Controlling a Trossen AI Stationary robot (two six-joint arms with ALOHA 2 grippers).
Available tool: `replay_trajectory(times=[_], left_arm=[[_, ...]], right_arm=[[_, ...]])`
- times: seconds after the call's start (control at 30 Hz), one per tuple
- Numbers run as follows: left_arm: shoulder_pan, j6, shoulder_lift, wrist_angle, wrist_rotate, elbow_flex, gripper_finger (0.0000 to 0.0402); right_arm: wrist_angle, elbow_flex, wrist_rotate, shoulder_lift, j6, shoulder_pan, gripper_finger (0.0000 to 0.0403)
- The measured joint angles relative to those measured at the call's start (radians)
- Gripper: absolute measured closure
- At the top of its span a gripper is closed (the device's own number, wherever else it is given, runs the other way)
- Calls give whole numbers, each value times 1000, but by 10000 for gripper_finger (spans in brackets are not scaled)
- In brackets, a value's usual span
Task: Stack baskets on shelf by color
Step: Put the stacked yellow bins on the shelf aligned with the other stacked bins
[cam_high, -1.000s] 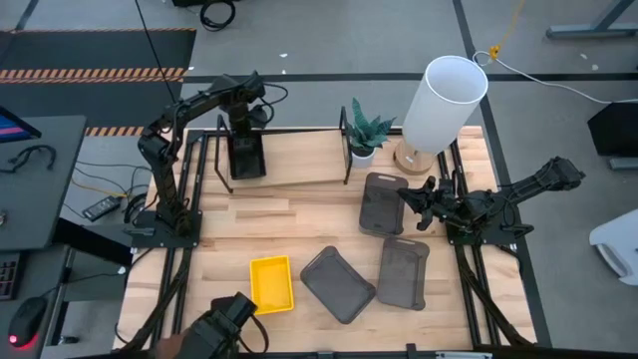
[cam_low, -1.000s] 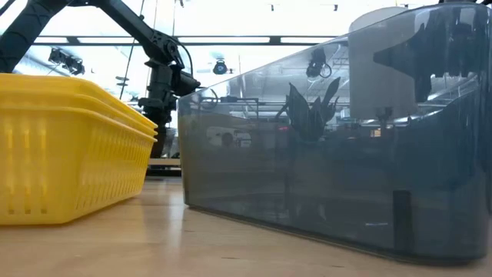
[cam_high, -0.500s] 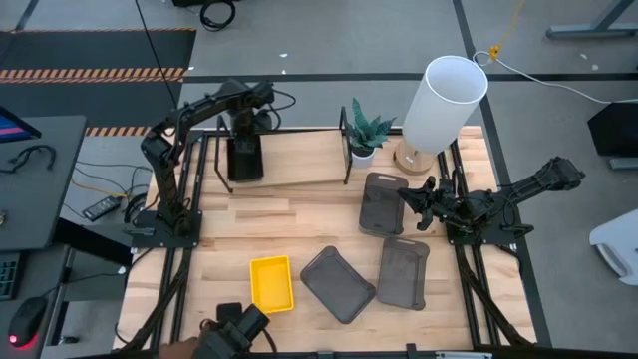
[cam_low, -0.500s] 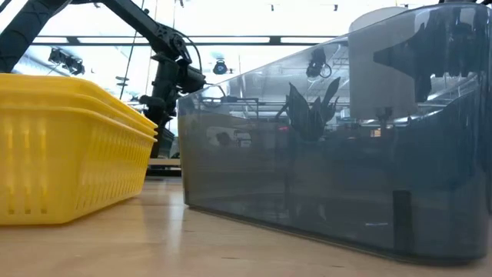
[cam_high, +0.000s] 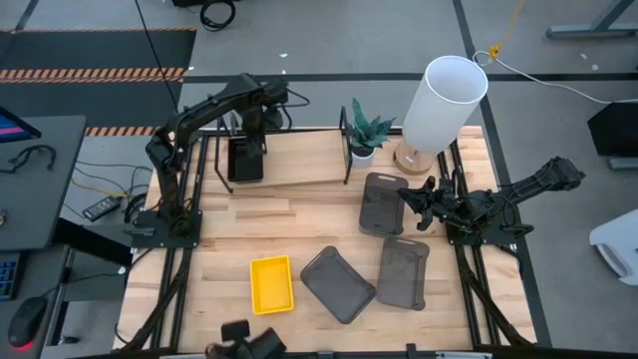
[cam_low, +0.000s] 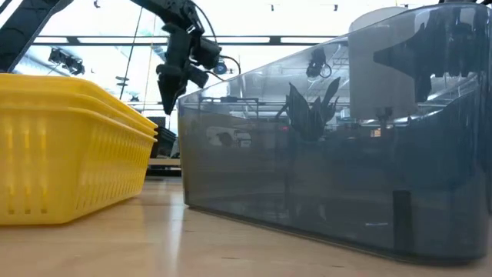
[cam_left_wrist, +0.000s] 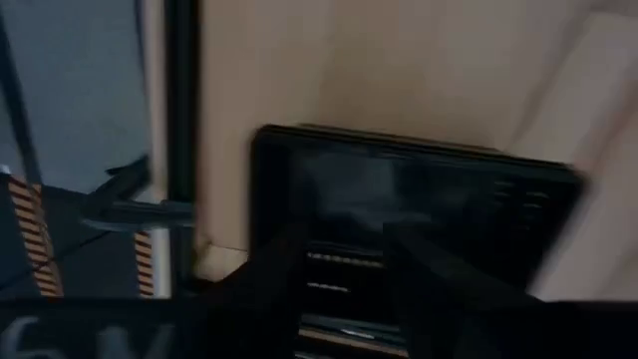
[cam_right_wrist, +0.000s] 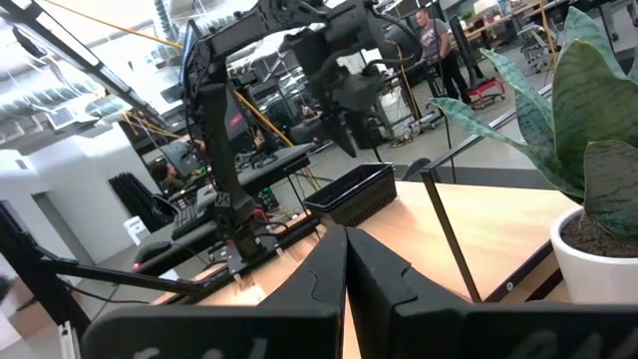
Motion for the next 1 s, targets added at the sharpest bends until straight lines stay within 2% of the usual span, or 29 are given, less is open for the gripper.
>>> replay_trajectory(times=[0.13,0.27,0.33,0.43,0.6,0.87,1.0], left_arm=[[-70,-87,-17,-59,167,-21,278],[-162,-96,-88,-29,381,-125,284],[-217,-99,-139,19,417,-184,285],[-303,-136,-210,115,418,-272,285],[-448,-302,-288,241,400,-392,285],[-706,-583,-297,338,225,-544,281],[-811,-646,-296,400,210,-592,265]], right_arm=[[0,0,-10,0,7,0,387],[8,0,-45,0,7,0,387],[8,0,-50,0,7,0,387],[10,0,-50,0,4,0,387],[23,0,-50,0,3,0,387],[22,0,-45,0,-1,0,387],[22,0,-43,0,-26,0,387]])
